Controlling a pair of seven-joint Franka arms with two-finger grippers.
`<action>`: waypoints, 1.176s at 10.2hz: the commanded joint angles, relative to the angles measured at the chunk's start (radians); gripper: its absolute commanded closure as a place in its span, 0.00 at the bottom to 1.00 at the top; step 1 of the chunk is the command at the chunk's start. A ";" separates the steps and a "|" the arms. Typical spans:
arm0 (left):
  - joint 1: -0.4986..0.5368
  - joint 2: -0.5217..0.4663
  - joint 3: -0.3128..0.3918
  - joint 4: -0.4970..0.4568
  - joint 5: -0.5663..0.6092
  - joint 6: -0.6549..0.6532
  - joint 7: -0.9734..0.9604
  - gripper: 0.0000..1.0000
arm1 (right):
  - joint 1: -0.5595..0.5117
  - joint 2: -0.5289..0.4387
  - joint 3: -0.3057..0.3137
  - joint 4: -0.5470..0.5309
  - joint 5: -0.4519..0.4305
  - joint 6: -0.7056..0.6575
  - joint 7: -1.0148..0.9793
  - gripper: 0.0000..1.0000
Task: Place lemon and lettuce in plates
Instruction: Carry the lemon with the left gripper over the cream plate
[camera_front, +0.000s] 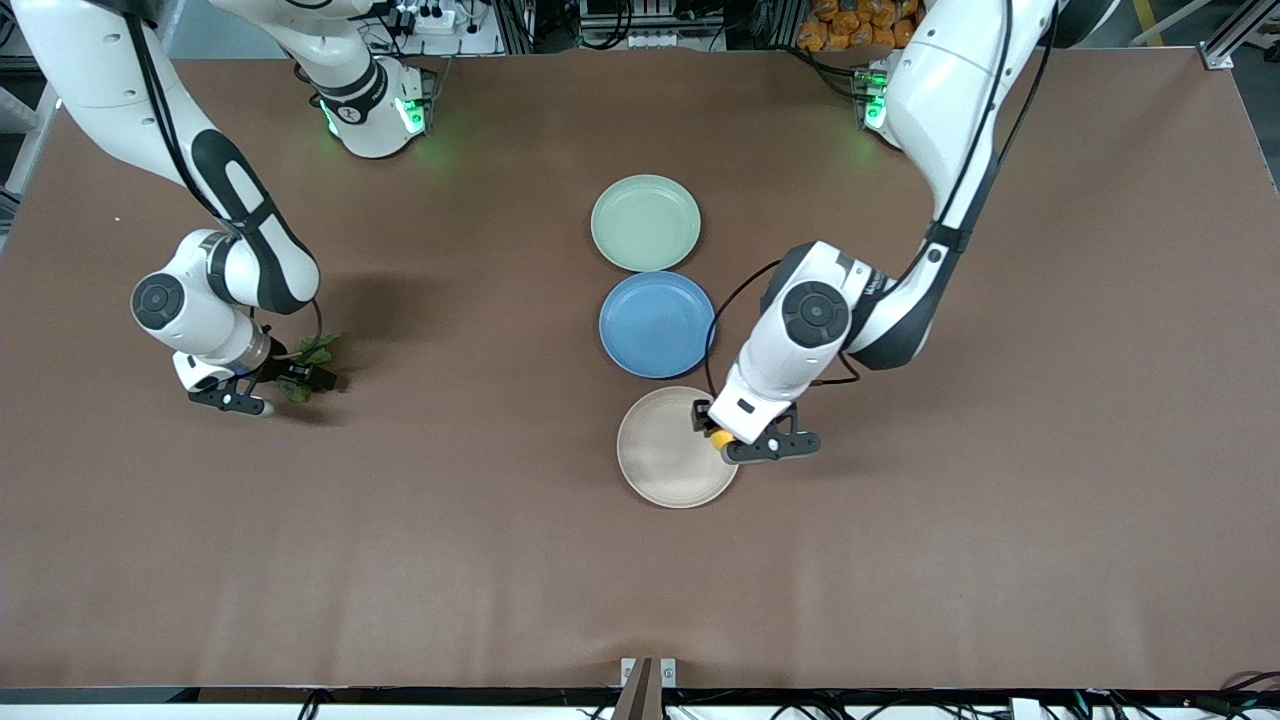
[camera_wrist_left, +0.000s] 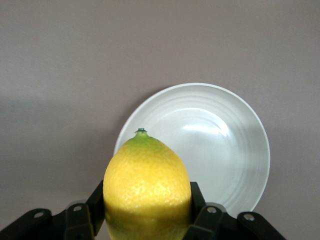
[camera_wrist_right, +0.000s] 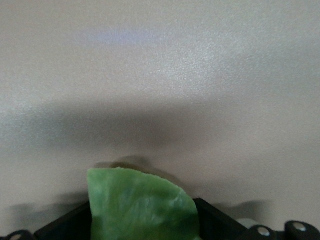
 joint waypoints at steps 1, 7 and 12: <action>-0.018 0.044 0.008 0.031 -0.013 0.045 -0.034 1.00 | -0.010 -0.001 0.011 0.032 0.008 -0.052 0.057 0.17; -0.012 0.052 0.010 0.031 -0.013 0.051 -0.032 1.00 | -0.003 -0.012 0.014 0.101 0.008 -0.205 0.098 0.46; -0.005 0.046 0.010 0.046 -0.015 0.051 -0.040 1.00 | -0.003 -0.004 0.014 0.101 0.010 -0.207 0.098 0.95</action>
